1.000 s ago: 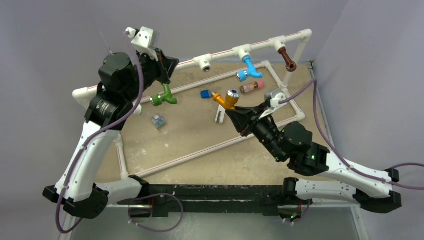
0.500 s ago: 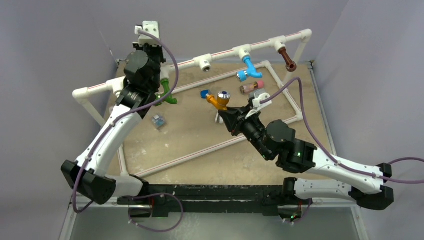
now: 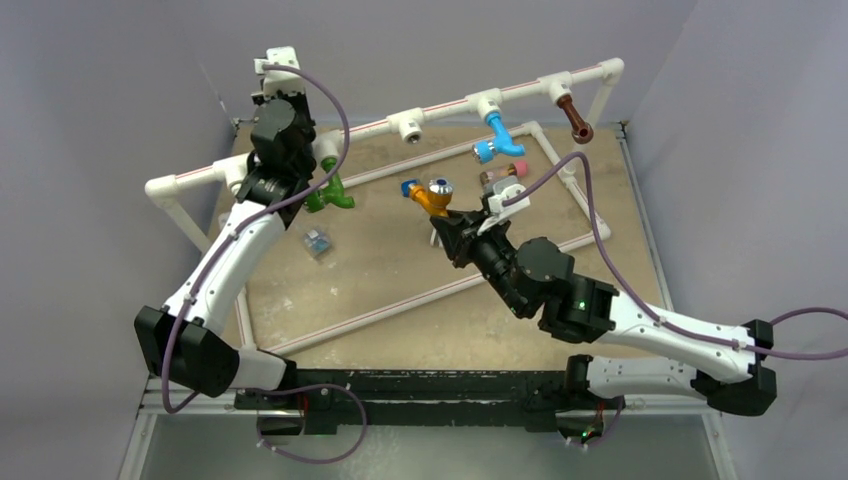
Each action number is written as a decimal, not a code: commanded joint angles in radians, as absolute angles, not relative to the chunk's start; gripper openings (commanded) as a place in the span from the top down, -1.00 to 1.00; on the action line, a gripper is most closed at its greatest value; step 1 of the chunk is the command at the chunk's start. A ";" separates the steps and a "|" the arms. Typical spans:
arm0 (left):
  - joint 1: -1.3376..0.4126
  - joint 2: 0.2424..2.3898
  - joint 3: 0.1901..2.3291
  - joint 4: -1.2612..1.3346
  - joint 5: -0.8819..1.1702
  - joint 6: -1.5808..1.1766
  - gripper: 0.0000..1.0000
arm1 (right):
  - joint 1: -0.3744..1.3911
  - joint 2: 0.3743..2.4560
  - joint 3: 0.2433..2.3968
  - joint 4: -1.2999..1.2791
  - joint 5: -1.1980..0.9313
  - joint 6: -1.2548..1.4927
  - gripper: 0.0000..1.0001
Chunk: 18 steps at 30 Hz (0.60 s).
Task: Install the water faucets
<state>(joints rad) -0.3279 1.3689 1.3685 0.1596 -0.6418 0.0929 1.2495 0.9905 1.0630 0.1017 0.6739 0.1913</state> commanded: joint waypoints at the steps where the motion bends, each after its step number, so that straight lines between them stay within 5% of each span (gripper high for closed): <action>1: -0.322 1.365 1.337 0.132 -0.647 0.041 1.00 | 1.249 1.014 1.121 0.206 0.764 0.122 1.00; 18: -0.311 1.347 1.179 0.065 -0.540 -0.048 1.00 | 1.214 1.091 1.075 0.511 0.859 -0.141 1.00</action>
